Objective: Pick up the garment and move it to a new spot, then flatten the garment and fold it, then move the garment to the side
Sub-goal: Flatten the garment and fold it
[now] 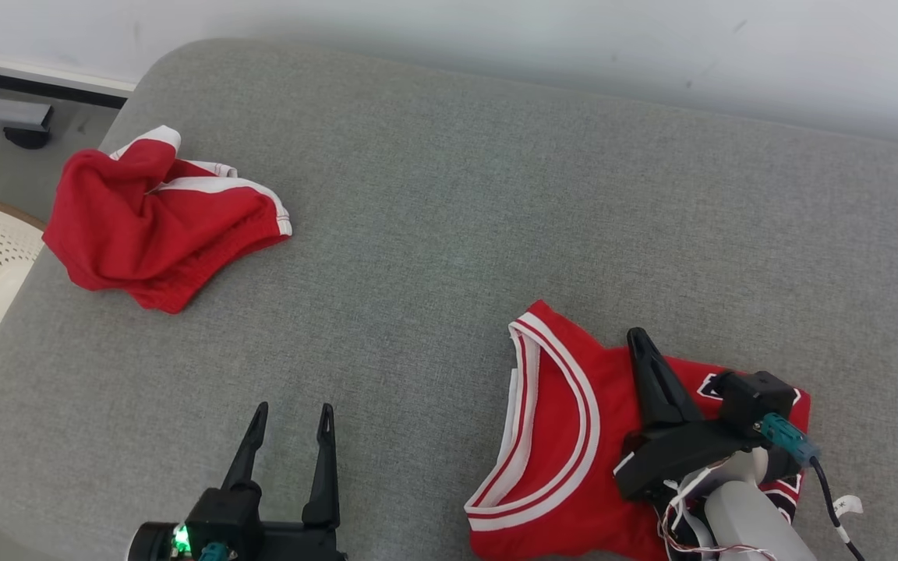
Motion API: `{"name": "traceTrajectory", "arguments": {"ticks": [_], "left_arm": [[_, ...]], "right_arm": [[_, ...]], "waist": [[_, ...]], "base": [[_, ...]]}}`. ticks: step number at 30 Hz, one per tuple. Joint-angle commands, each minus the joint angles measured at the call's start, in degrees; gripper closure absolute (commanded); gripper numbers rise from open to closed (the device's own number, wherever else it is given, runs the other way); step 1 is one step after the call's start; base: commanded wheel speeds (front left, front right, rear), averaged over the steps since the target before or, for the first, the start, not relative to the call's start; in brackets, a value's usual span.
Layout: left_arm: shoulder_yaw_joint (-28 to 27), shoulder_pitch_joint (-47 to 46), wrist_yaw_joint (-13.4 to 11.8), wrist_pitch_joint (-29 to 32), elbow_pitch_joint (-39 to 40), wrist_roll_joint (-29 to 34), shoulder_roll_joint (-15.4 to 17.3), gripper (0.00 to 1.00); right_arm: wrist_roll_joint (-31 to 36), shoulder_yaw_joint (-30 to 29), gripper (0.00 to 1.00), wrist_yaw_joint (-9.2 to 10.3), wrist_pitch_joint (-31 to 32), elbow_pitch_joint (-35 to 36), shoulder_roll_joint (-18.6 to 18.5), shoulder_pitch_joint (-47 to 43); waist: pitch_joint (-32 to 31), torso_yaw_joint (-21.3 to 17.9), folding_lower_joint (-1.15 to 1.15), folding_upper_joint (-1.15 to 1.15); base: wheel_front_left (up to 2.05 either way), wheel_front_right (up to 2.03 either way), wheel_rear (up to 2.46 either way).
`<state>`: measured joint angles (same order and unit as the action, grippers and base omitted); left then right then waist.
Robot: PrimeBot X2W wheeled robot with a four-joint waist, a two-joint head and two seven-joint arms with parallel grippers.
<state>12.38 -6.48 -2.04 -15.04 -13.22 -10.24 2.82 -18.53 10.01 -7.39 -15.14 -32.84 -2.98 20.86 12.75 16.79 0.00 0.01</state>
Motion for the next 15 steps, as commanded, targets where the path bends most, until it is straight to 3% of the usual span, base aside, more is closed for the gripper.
{"name": "traceTrajectory", "arguments": {"ticks": [1,14,15], "left_arm": [[-0.24,0.65,-0.21,-0.13,0.0,-0.21,0.12,0.0],[-1.31,2.32,-0.27,-0.13,0.09,-0.36,0.1,0.0],[-1.48,2.69,-0.3,-0.13,0.14,-0.35,0.11,0.0]], "right_arm": [[0.02,0.47,1.0,-0.16,-0.06,0.91,0.14,-0.49],[3.23,0.14,1.0,-0.16,-0.06,8.82,0.07,-6.24],[3.33,-0.21,0.84,-0.16,-0.06,9.83,0.07,-6.98]], "waist": [[-0.25,-0.38,0.0,-0.01],[-2.61,-2.4,0.0,-0.01],[-2.96,-2.74,0.0,-0.01]], "base": [[0.0,0.0,0.0],[0.0,0.0,0.0],[0.0,0.0,0.0]]}}
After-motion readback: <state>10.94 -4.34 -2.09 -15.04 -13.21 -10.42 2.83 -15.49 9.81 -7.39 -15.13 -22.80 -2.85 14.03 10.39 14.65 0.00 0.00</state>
